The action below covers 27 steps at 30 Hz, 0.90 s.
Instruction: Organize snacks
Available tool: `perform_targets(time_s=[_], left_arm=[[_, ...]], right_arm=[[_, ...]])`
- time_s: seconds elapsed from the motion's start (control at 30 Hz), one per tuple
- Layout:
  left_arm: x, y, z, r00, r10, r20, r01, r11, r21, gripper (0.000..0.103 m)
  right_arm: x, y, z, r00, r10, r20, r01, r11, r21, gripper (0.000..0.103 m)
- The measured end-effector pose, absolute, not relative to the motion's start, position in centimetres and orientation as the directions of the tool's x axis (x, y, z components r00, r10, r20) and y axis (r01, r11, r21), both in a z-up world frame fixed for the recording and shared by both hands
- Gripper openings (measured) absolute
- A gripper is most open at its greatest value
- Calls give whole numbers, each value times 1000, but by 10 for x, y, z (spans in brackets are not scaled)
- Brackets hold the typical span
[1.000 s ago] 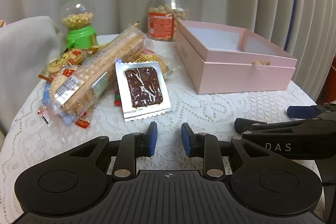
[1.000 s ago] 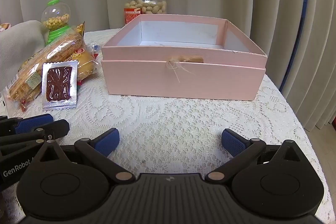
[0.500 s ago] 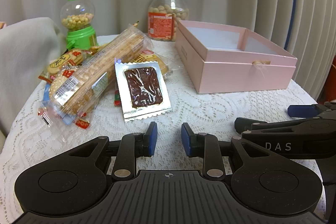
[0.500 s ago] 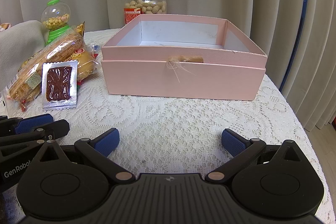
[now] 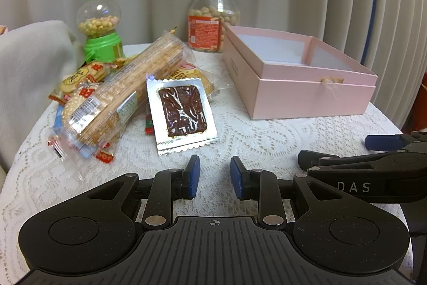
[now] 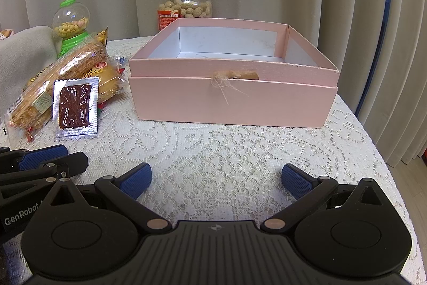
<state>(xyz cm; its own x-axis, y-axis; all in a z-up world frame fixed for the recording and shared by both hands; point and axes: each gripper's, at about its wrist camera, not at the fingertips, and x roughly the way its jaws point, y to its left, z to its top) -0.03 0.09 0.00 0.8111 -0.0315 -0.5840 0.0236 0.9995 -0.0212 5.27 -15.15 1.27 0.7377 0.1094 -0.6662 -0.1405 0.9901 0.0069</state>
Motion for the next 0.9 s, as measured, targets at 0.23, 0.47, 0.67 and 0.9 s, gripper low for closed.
perform_targets(time_s=[0.23,0.47,0.67,0.9], left_arm=[[0,2,0,812,-39,-583,23,999,-35,30],[0,3,0,812,-42,-583,22,999,-41,30],[0,3,0,812,-42,-582,23,999,-41,30],[0,4,0,812,-42,-583,23,999,-41,30]], right_arm=[[53,-151,13,738,109,-666,-140,990,7,103],[53,-151,13,738,109,-666,-141,990,7,103],[53,-152,13,738,109,-666,-141,990,7,103],[53,-152,13,738,109,-666,-141,990,7,103]])
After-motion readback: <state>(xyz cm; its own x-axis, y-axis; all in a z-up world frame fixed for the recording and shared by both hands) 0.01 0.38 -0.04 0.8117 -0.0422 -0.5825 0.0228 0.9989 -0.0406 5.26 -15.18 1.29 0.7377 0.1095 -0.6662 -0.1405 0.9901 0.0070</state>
